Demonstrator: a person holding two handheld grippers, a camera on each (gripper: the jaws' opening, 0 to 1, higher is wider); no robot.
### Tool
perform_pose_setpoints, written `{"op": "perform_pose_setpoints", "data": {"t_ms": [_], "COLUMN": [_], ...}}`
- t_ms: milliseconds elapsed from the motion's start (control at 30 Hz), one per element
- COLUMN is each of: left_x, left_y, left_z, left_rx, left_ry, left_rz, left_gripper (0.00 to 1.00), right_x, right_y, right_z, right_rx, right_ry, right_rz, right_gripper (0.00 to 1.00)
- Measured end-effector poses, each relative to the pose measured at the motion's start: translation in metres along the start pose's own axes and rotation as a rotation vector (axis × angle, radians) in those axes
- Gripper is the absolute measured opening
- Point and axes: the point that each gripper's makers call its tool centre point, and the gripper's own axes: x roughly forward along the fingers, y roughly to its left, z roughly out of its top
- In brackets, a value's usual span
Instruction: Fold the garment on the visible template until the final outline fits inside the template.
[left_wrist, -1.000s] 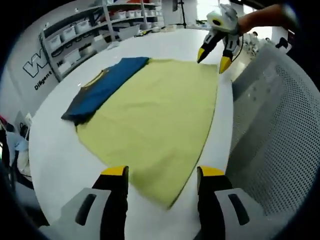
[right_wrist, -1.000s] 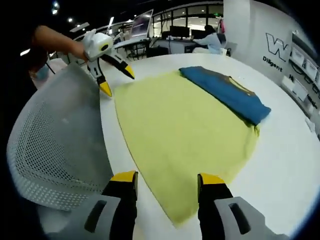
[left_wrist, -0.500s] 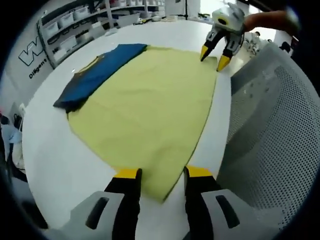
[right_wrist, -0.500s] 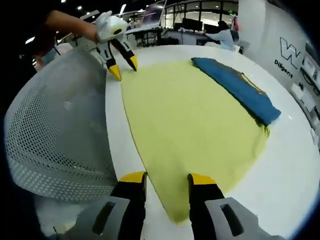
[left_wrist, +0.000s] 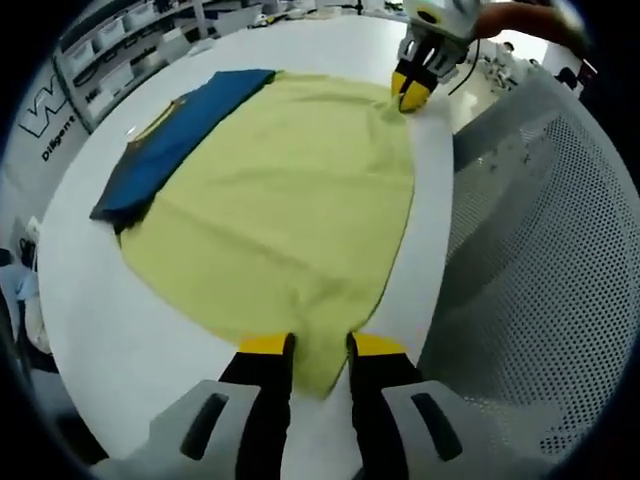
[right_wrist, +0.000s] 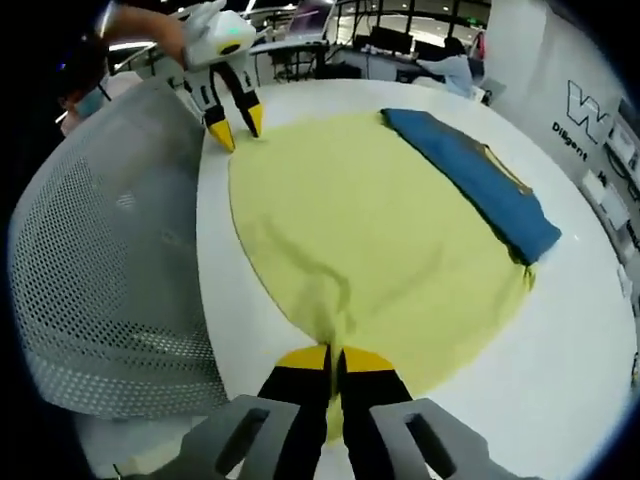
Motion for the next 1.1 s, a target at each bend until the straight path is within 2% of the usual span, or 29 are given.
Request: {"op": "perform_pose_setpoints", "data": {"t_ms": [67,133,233,400,433,500,633,733,800,900,1000,1100], "left_x": [0.001,0.001,0.002,0.000,0.000,-0.001,-0.005,-0.008,-0.011,-0.018,-0.028,-0.040], "left_y": [-0.005,-0.005,-0.006,-0.003,-0.003,-0.003,-0.006,-0.008,-0.008,-0.007,-0.010,-0.015], "left_z": [0.002,0.002,0.002,0.000,0.000,-0.002,-0.008,-0.011,-0.013,-0.010,-0.006,-0.001], "left_rx": [0.045,0.097,0.107,0.050,0.012,-0.031,-0.058,-0.047,-0.067,-0.080,-0.083,-0.150], "left_ry": [-0.001,0.014,0.020,-0.027,-0.043,-0.048,-0.022,-0.011,-0.012,-0.023,-0.034,-0.049], "left_rz": [0.003,0.039,0.057,0.063,0.069,0.077,0.077,0.073,0.058,0.045,0.021,-0.017], "left_gripper": [0.08,0.03,0.02,0.02,0.02,0.02,0.02,0.02,0.02,0.02,0.02,0.02], "right_x": [0.000,-0.002,-0.003,-0.008,-0.009,-0.012,-0.020,-0.025,-0.025,-0.029,-0.041,-0.054], "right_y": [0.001,0.004,0.009,0.011,0.010,0.010,0.015,0.026,0.030,0.032,0.042,0.045], "right_z": [-0.001,-0.003,-0.005,-0.012,-0.014,-0.018,-0.015,-0.012,-0.012,-0.010,-0.003,0.000], "right_rx": [0.028,0.041,0.029,-0.060,-0.066,-0.046,-0.001,-0.009,-0.018,-0.024,0.040,0.059], "right_ry": [-0.038,-0.054,-0.066,-0.028,-0.019,0.002,-0.001,-0.003,0.006,0.008,-0.009,-0.021], "right_rz": [-0.022,-0.018,-0.011,0.007,0.007,0.019,0.050,0.098,0.120,0.135,0.195,0.225], "right_gripper": [0.00,0.00,0.00,0.02,0.02,0.00,0.00,0.00,0.00,0.00,0.00,0.00]}}
